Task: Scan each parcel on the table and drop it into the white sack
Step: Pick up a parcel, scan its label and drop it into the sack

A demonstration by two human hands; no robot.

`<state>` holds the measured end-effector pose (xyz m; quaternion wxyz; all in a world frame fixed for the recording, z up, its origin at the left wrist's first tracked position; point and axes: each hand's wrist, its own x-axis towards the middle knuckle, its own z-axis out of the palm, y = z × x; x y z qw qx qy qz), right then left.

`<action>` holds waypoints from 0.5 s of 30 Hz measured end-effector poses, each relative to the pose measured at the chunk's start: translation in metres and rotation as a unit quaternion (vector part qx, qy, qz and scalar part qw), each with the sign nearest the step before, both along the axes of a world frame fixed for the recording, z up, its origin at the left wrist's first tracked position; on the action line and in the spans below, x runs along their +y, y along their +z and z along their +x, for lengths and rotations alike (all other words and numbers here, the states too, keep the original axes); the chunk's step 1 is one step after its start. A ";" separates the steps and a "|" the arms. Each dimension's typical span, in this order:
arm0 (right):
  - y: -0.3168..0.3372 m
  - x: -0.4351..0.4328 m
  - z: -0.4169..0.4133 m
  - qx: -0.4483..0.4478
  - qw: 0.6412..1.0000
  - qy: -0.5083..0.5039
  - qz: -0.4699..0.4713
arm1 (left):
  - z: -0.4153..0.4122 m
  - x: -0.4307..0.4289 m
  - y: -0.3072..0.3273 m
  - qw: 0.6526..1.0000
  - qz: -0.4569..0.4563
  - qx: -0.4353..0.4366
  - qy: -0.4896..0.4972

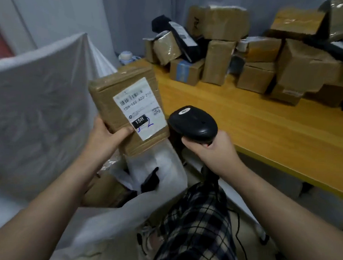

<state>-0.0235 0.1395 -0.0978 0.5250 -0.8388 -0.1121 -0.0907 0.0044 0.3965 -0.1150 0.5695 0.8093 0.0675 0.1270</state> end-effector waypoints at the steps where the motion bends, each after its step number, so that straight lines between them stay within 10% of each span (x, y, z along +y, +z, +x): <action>1: -0.007 0.013 0.007 0.014 1.000 0.009 -0.017 | -0.002 0.016 -0.007 0.999 0.020 0.004 0.028; 15: -0.078 0.106 0.071 0.139 0.966 0.026 -0.216 | 0.068 0.087 -0.108 0.906 0.378 0.182 0.062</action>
